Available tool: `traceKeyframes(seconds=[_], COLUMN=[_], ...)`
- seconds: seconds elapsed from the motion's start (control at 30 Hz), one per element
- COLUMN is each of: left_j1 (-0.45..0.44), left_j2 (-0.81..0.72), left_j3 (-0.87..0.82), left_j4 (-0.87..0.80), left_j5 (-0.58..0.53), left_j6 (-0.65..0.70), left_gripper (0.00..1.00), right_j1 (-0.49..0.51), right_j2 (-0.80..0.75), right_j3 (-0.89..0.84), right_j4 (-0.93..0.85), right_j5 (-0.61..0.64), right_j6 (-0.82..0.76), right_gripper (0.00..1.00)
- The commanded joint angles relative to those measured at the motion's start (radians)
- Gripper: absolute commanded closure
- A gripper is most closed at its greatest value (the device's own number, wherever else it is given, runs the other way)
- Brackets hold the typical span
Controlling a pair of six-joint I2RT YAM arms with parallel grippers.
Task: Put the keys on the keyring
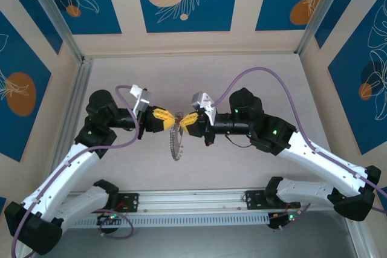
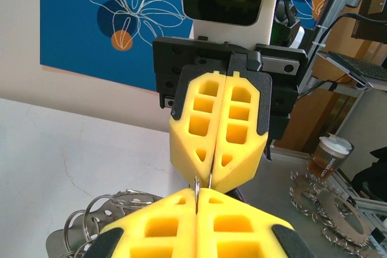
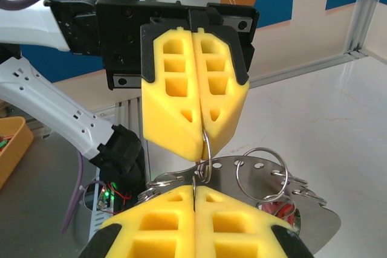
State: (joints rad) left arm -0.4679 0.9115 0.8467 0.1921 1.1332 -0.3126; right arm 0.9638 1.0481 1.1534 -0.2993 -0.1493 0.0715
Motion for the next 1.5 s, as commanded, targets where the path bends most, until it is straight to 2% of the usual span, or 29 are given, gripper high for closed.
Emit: traceKeyframes(seconds=[0.0, 0.83, 1.47], left_j1=[-0.006, -0.008, -0.008], left_j2=[-0.022, -0.022, -0.028], left_j3=[0.037, 0.037, 0.037], left_j4=[0.016, 0.013, 0.004], left_j5=[0.012, 0.011, 0.010], left_j6=[0.010, 0.012, 0.015], left_gripper=[1.00, 1.00, 1.00], right_j1=[-0.016, -0.041, -0.040], right_j2=[-0.018, -0.012, -0.023], right_j3=[-0.002, 0.002, -0.001], right_j4=[0.028, 0.045, 0.036], right_j5=[-0.014, -0.081, -0.078], right_j6=[0.024, 0.050, 0.063], right_gripper=[1.00, 1.00, 1.00])
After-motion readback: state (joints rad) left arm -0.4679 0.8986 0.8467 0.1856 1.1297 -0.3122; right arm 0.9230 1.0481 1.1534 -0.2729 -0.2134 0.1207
